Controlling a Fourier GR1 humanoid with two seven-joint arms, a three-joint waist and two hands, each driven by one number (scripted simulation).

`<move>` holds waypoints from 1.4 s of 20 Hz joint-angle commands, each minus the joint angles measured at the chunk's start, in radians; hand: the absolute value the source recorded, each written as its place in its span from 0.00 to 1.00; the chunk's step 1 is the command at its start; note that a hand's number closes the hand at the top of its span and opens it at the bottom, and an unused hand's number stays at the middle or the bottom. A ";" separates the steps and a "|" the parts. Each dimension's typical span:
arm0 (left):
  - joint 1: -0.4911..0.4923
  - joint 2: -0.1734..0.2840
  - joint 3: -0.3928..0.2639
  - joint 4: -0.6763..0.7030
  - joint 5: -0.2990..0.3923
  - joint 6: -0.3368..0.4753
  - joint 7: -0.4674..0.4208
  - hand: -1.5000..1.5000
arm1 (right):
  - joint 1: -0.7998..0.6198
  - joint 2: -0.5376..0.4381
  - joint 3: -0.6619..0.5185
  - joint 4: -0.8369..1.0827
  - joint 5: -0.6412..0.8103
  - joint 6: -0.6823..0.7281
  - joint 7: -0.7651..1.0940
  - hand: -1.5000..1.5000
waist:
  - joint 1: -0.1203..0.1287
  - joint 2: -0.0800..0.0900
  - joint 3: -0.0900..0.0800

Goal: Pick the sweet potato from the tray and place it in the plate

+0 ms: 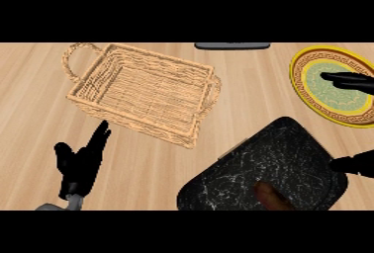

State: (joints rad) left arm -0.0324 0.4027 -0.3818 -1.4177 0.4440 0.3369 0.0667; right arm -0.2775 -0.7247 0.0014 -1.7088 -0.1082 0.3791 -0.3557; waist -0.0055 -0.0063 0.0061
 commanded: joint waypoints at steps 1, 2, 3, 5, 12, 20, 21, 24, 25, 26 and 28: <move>0.012 -0.029 0.004 0.049 0.033 -0.039 0.007 0.50 | 0.001 -0.148 -0.006 -0.049 0.070 0.102 0.022 0.00 | -0.008 0.005 -0.008; -0.003 -0.012 0.009 0.047 0.028 -0.051 0.009 0.50 | 0.005 -0.162 0.047 -0.067 0.137 0.112 0.023 0.00 | -0.004 0.006 -0.008; 0.012 -0.020 -0.003 0.017 0.017 -0.017 0.031 0.50 | 0.030 -0.191 0.063 -0.151 0.155 0.123 0.071 0.00 | -0.016 -0.001 -0.008; -0.032 -0.031 0.001 0.037 0.017 -0.023 0.051 0.50 | 0.015 -0.241 0.078 -0.144 0.205 0.168 0.060 0.00 | -0.012 0.005 -0.008; 0.024 -0.060 -0.044 -0.023 -0.041 0.004 0.048 0.50 | 0.115 -0.210 0.184 -0.386 0.383 0.140 0.264 0.00 | -0.004 0.002 -0.007; -0.003 -0.107 0.008 0.043 -0.065 -0.035 0.033 0.50 | 0.178 -0.074 0.282 -0.439 0.599 0.125 0.349 0.00 | 0.006 0.007 -0.006; 0.016 -0.051 0.042 -0.017 -0.028 -0.052 0.088 0.50 | 0.271 -0.078 0.339 -0.511 0.672 0.098 0.367 0.00 | 0.002 0.004 -0.006; 0.021 -0.044 0.034 -0.075 -0.058 -0.033 0.133 0.50 | 0.298 -0.048 0.391 -0.496 0.753 0.105 0.414 0.00 | 0.004 0.004 -0.006; 0.031 -0.077 0.041 -0.029 -0.057 -0.059 0.085 0.50 | 0.242 -0.037 0.359 -0.522 0.680 0.196 0.457 0.00 | 0.006 0.005 -0.007; 0.042 -0.049 0.078 0.014 -0.047 -0.110 0.046 0.50 | 0.305 -0.063 0.316 -0.548 0.670 0.199 0.421 0.00 | 0.001 0.005 -0.006; -0.021 -0.095 0.061 0.045 -0.062 -0.086 0.069 0.50 | 0.334 0.004 0.468 -0.468 0.825 0.107 0.398 0.00 | -0.001 0.007 -0.006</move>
State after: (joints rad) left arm -0.0212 0.3501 -0.3208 -1.4404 0.3824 0.2733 0.1299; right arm -0.0099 -0.7664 0.3704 -2.1963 0.5930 0.5257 0.0475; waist -0.0012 -0.0048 0.0046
